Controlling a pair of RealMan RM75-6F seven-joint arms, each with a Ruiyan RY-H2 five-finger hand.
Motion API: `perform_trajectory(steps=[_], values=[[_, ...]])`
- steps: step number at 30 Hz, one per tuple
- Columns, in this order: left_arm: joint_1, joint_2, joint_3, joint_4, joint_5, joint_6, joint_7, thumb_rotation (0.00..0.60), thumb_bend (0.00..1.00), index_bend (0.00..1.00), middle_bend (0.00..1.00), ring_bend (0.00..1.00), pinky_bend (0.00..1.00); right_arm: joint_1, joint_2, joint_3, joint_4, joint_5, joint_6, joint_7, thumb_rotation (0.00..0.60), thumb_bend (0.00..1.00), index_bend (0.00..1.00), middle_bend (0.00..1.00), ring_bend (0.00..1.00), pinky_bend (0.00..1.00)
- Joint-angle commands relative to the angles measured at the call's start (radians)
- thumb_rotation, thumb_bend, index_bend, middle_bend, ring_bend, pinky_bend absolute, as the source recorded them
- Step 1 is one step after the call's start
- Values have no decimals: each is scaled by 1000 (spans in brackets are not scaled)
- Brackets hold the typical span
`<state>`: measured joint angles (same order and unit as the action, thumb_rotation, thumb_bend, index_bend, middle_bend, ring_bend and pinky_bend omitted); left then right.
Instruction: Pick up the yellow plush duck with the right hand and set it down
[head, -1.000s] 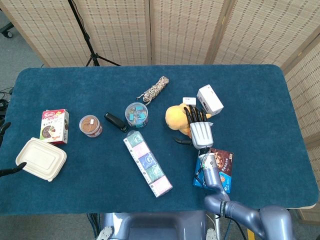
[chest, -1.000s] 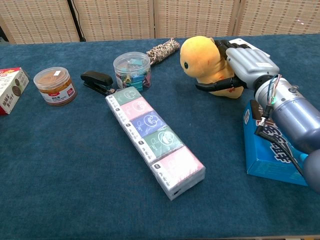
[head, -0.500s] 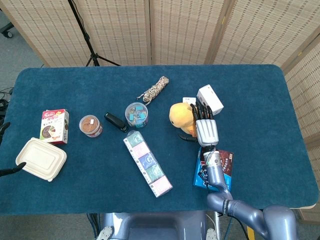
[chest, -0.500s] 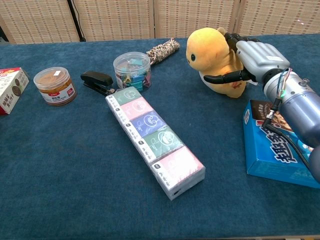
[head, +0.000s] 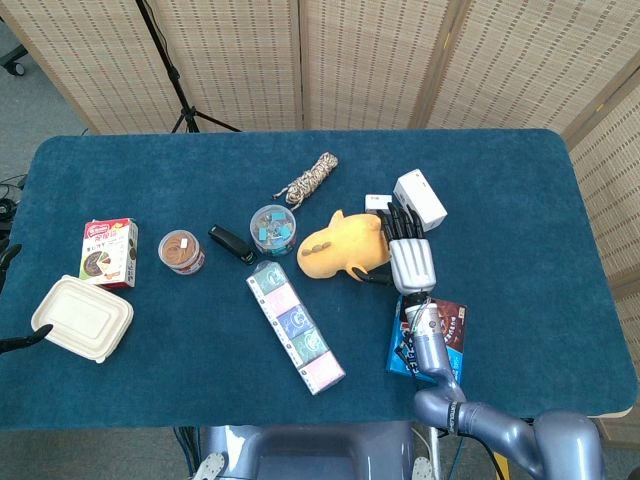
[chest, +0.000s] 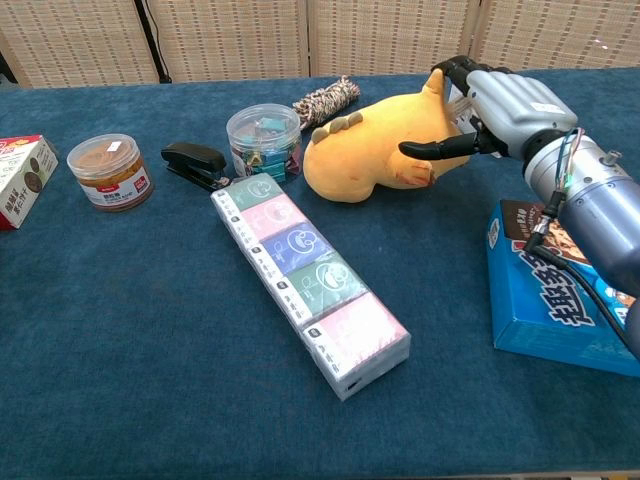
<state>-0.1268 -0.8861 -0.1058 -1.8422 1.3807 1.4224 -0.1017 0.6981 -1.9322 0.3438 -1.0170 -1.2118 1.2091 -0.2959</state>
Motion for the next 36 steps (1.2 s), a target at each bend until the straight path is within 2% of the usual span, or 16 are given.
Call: perform_trajectory(steps=[1,7,18,25,36], values=[[0,0,0,0,0,1,1,600,0,0,0,0,0,10,-1,-6,-21,-15,8,-13,201,0,0,0,0,0],[1,0,2,0,3,2,-1,600,0,0,0,0,0,40,-31,-23,-19,-35,-13,-33,201,0,0,0,0,0],[2,5,1,7,2,0,-18,600,0,0,0,0,0,46,-95,-54,81,-39,-46,-9,202,0,0,0,0,0],[0,5,2,6,3,-3,-16,600,0,0,0,0,0,24,-91,-63,120,-36,-48,9,200,0,0,0,0,0],[-1,-2,3,-1,1,-3,7,600,0,0,0,0,0,-11,-63,-44,129,-19,-25,20,202,0,0,0,0,0]])
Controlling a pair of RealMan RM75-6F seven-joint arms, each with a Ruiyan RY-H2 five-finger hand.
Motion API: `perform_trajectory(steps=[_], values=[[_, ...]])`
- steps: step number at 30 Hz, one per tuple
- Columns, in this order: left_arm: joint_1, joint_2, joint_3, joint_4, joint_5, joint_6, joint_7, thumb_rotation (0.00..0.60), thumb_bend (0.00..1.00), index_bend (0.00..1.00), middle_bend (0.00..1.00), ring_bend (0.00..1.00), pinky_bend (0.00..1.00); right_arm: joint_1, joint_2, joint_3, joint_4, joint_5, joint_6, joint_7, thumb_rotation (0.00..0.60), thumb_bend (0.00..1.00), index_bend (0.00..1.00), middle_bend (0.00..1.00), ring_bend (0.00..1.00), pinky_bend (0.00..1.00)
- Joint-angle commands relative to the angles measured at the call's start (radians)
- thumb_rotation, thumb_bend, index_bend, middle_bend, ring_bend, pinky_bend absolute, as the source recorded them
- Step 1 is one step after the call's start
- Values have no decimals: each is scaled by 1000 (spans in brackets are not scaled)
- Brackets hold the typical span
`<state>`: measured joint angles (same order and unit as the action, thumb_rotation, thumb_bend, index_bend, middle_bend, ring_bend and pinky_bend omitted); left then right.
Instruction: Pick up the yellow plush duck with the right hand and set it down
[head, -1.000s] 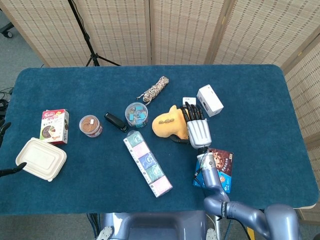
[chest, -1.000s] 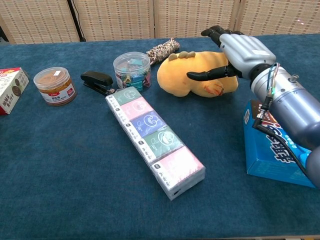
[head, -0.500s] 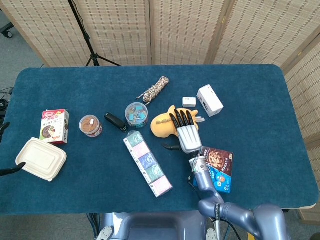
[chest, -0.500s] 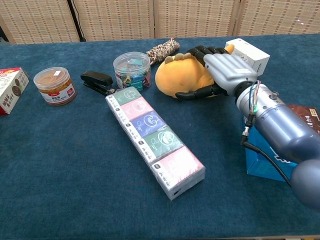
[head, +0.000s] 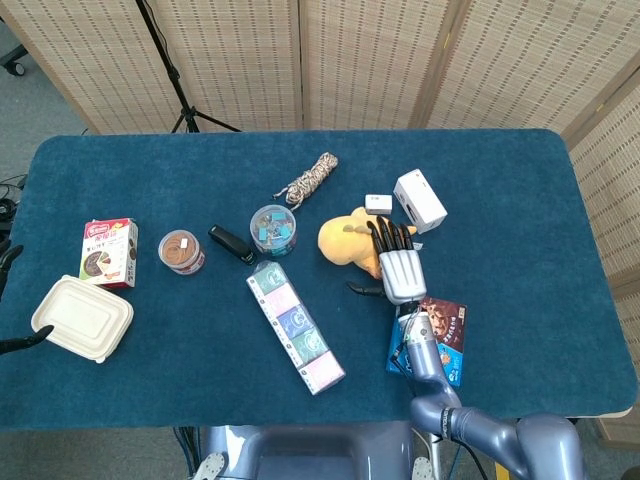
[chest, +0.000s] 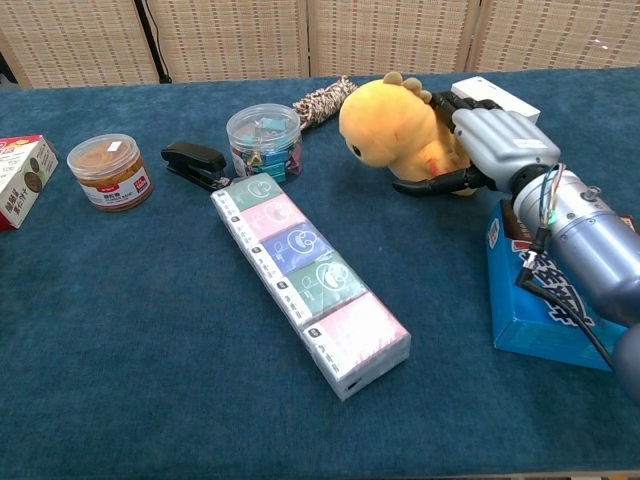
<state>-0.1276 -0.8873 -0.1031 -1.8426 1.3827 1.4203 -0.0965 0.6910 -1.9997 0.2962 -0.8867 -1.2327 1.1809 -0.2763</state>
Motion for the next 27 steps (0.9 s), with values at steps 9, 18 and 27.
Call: perform_trajectory(steps=[9,18,27], values=[[-1,-1,0,-4,-4,-1,7,600,0,0,0,0,0,-13,24,16,-13,11,11,-11,202,0,0,0,0,0],[0,2,1,-3,-1,-2,0,600,0,0,0,0,0,-9,46,29,-76,-10,55,-33,202,0,0,0,0,0],[1,3,5,1,5,-3,-4,600,0,0,0,0,0,-31,117,15,-220,-53,114,-67,201,0,0,0,0,0]])
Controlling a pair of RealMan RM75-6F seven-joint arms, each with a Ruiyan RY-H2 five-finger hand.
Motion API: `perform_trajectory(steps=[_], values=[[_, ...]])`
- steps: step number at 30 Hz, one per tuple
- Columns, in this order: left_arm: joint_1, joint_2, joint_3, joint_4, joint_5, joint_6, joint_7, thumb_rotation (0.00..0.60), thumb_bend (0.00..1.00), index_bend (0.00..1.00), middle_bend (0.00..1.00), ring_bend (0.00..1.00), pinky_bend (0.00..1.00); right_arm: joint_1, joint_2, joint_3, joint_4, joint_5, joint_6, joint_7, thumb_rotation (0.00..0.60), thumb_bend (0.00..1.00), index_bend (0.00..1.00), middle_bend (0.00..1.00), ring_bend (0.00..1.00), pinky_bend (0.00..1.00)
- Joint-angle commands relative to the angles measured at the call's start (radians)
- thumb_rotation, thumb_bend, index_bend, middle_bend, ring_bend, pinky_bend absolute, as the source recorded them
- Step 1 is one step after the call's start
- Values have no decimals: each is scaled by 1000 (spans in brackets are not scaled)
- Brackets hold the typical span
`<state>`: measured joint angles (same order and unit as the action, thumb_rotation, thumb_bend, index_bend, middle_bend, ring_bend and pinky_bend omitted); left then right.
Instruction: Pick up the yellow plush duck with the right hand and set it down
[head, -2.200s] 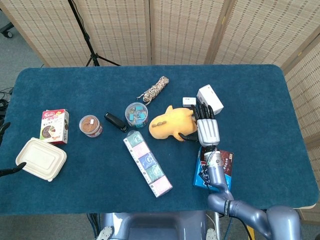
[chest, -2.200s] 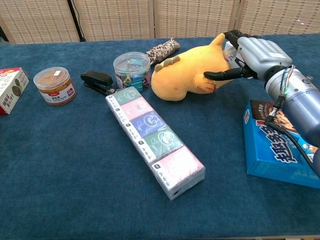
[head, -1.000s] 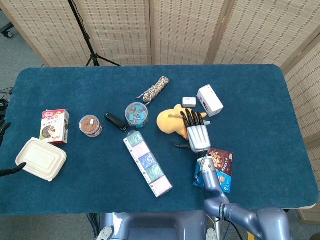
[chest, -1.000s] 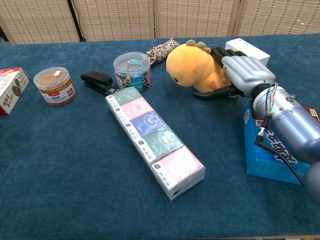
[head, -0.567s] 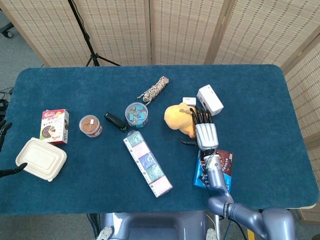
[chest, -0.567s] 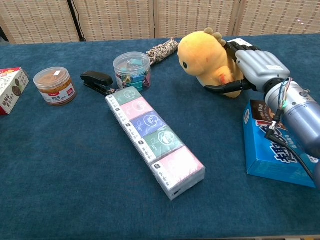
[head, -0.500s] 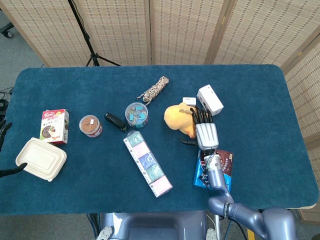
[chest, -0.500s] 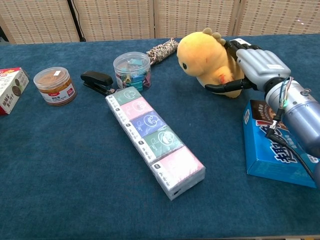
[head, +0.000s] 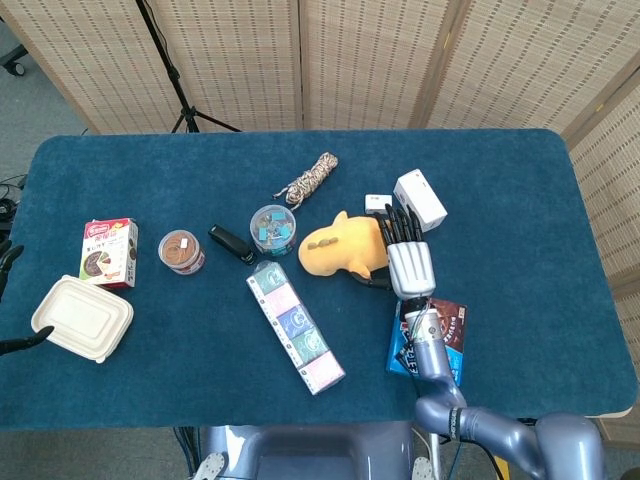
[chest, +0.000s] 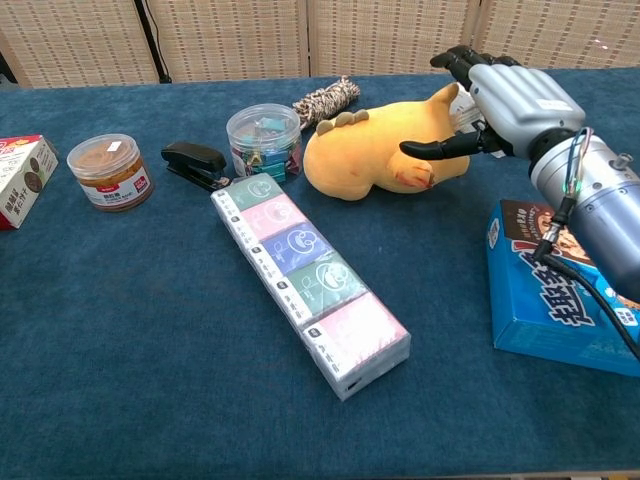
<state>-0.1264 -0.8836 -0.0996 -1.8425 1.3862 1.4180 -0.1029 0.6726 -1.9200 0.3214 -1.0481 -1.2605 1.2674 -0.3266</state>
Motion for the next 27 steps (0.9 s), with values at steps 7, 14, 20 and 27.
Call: perform_trajectory(steps=[7,14,20,27], values=[[5,0,7,0,6,3,-2,600,0,0,0,0,0,-81,204,-67,-254,-102,99,-67,199,0,0,0,0,0],[18,-10,21,3,29,21,8,600,0,0,0,0,0,-196,407,-134,-408,-166,187,-46,201,0,0,0,0,0],[39,-35,37,22,90,72,12,600,0,0,0,0,0,-303,530,-198,-453,-203,264,10,224,0,0,0,0,0],[64,-76,58,65,142,120,33,600,0,0,0,0,0,-435,602,-272,-446,-236,365,81,283,0,0,0,0,0]])
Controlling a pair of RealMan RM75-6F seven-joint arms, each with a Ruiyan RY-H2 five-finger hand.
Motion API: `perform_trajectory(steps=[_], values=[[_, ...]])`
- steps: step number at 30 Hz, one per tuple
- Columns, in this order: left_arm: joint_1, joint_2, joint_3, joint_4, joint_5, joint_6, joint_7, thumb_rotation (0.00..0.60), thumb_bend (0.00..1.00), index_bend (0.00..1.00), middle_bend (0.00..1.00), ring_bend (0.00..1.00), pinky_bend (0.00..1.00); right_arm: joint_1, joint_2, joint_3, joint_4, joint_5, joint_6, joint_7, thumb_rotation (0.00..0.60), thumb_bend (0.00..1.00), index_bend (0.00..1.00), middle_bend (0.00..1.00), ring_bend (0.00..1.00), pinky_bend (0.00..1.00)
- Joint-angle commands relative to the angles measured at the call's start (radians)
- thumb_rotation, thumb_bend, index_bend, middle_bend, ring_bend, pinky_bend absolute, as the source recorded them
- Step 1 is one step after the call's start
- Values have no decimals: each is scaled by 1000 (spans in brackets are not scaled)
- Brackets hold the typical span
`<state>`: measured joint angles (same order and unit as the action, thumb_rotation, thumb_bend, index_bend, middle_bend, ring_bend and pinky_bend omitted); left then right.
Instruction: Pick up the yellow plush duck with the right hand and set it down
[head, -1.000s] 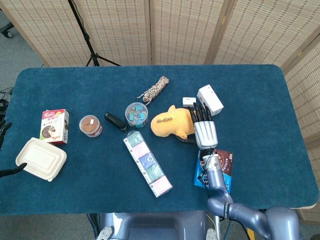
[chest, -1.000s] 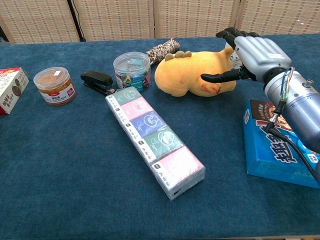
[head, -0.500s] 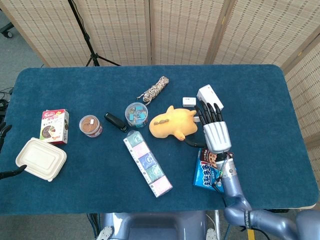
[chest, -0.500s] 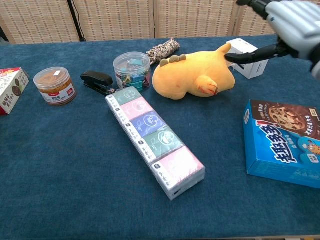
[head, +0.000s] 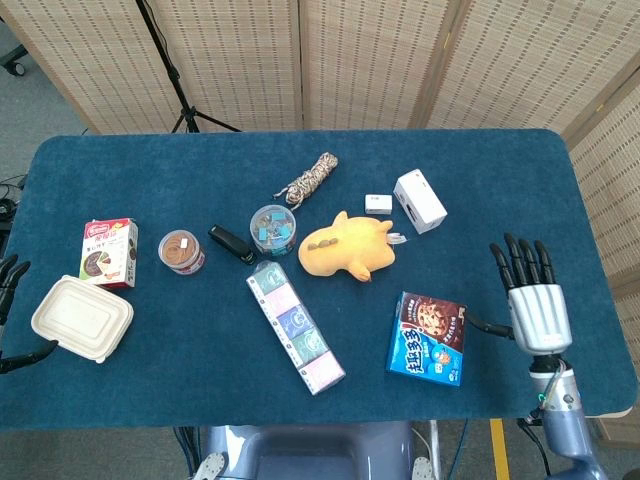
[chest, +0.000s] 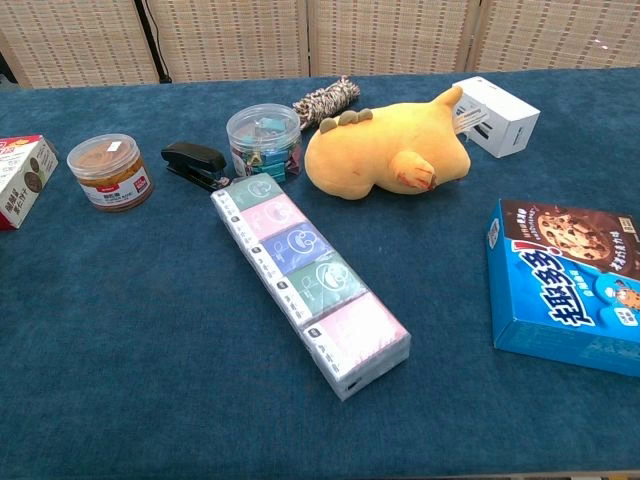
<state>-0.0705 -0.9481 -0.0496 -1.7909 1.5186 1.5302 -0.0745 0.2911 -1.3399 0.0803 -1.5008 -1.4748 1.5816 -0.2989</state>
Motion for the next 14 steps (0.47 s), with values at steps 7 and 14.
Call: perform_trajectory(steps=[7,14], values=[[29,-35,30,32,27,24,11,600,0,0,0,0,0,-151,39,-44,53,-51,163,180,286,0,0,0,0,0],[28,-56,22,54,7,17,20,600,0,0,0,0,0,-186,61,-36,33,-66,184,201,286,0,0,0,0,0]])
